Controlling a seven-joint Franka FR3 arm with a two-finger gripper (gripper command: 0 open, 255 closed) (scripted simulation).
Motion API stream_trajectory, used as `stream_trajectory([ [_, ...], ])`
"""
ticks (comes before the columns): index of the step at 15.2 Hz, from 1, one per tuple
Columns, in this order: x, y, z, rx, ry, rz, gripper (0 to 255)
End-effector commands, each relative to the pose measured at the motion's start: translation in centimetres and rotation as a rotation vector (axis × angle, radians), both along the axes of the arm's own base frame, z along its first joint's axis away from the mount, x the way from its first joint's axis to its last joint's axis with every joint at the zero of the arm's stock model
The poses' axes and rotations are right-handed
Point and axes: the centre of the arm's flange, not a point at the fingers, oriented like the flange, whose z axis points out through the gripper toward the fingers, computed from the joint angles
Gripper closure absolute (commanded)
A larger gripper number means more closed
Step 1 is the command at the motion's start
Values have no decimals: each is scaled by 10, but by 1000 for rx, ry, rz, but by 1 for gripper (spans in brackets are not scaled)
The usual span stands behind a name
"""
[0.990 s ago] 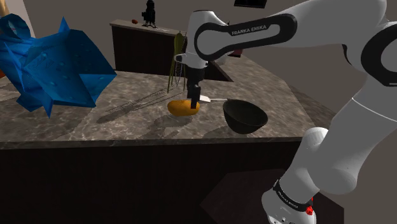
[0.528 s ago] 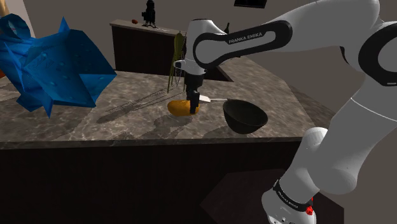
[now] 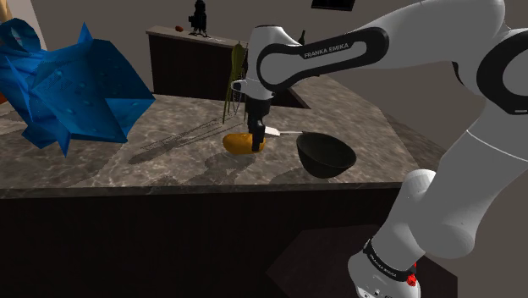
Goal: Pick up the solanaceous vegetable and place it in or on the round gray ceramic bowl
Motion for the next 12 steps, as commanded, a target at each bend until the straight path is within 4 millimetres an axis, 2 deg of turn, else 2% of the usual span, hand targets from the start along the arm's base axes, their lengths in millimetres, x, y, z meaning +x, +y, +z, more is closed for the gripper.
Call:
stream_trajectory([
  [1,0,0,0,0,1,0,255],
  [6,0,0,0,0,1,0,255],
  [12,0,0,31,0,1,0,255],
])
